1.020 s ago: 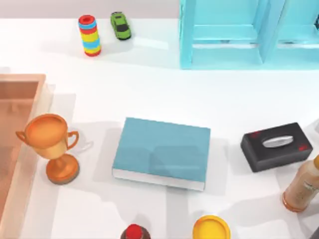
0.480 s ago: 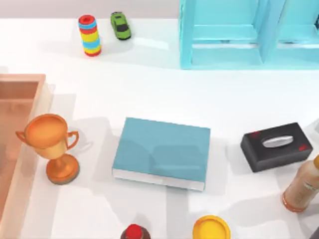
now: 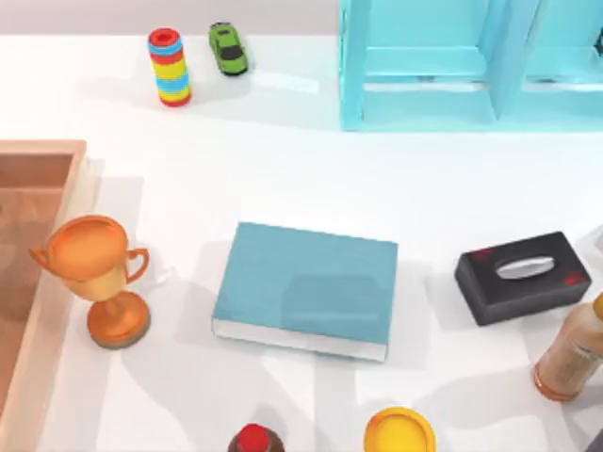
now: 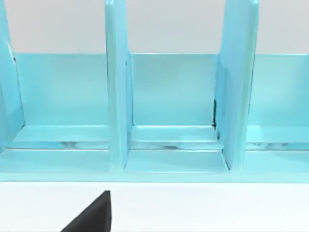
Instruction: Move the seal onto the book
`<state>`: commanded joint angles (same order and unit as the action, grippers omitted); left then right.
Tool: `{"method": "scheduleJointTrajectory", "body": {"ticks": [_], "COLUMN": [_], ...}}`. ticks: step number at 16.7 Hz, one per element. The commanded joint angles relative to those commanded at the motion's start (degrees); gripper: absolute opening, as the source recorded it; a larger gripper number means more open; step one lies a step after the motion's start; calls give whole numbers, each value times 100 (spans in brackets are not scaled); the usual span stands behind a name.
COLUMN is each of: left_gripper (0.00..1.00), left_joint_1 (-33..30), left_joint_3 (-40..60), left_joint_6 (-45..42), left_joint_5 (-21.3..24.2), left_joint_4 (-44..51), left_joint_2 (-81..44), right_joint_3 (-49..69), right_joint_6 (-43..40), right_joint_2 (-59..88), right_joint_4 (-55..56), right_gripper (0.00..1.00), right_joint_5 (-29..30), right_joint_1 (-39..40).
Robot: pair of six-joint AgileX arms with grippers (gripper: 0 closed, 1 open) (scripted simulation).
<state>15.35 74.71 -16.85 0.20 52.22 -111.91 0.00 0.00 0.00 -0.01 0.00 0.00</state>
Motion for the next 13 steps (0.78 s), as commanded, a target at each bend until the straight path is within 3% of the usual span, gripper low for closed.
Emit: {"method": "scheduleJointTrajectory", "body": {"ticks": [6,13], "left_gripper": [100,47], "left_joint_1": [4,4], "left_joint_3": [-224,-224], "left_joint_6": [-5,-5], "left_joint_5": [1,1], "left_joint_4": [-280,-280], "left_joint_2": [-91,-91], "right_joint_3": [0,0], "right_joint_6": [0,0], "right_joint_2": [0,0], "right_joint_4": [0,0], "right_gripper": [100,100], "right_joint_5": [0,0], "right_joint_1": [0,0]}}
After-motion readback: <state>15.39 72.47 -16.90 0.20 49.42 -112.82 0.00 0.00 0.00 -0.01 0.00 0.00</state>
